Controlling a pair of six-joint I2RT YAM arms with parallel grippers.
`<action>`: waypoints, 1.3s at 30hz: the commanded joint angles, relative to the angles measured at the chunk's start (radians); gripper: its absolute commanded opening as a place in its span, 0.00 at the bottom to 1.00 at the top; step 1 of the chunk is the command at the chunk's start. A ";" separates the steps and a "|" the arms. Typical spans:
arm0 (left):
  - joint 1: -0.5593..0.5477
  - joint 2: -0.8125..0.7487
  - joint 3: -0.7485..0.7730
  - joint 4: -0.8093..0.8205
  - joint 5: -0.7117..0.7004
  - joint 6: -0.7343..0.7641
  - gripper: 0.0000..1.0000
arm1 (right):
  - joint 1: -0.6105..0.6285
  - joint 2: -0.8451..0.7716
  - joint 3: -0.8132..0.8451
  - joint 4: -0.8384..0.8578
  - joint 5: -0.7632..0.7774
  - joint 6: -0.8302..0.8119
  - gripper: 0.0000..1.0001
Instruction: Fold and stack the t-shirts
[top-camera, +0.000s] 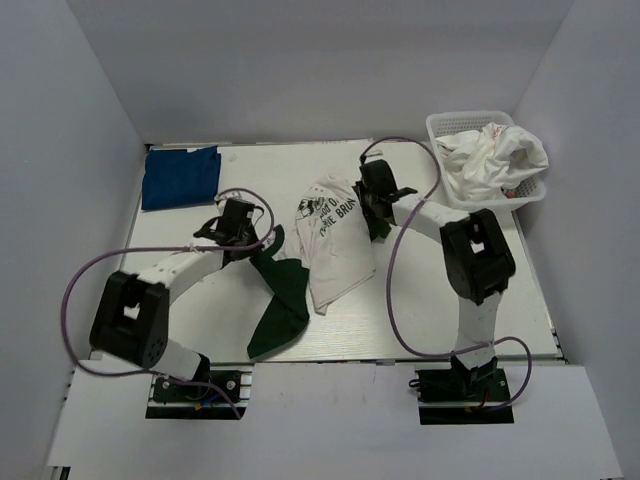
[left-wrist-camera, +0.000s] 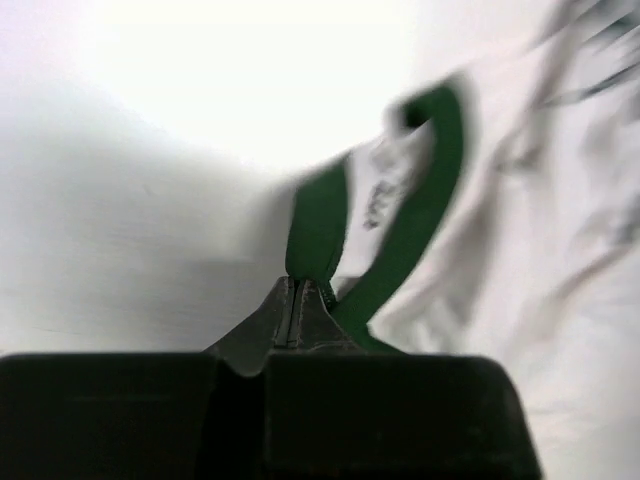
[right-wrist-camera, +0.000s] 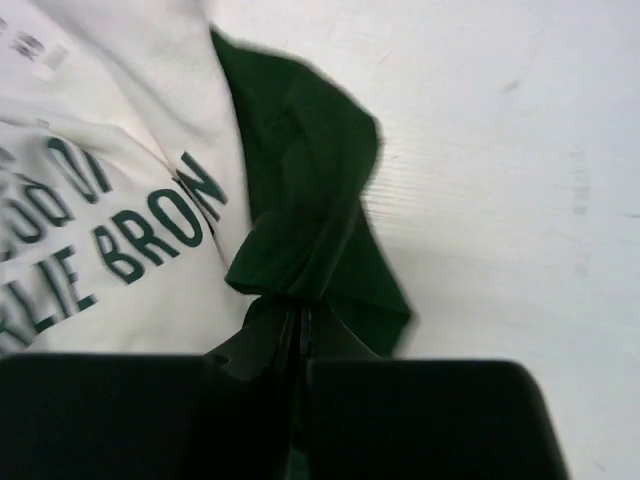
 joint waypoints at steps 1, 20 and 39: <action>0.002 -0.240 0.117 -0.035 -0.189 0.049 0.00 | 0.002 -0.252 -0.019 0.071 0.085 -0.032 0.00; 0.023 -1.012 0.411 -0.058 -0.271 0.232 0.00 | -0.004 -1.237 -0.145 0.165 0.069 -0.267 0.00; 0.023 -1.021 0.594 -0.116 -0.136 0.251 0.00 | -0.003 -1.326 0.012 -0.022 0.018 -0.232 0.00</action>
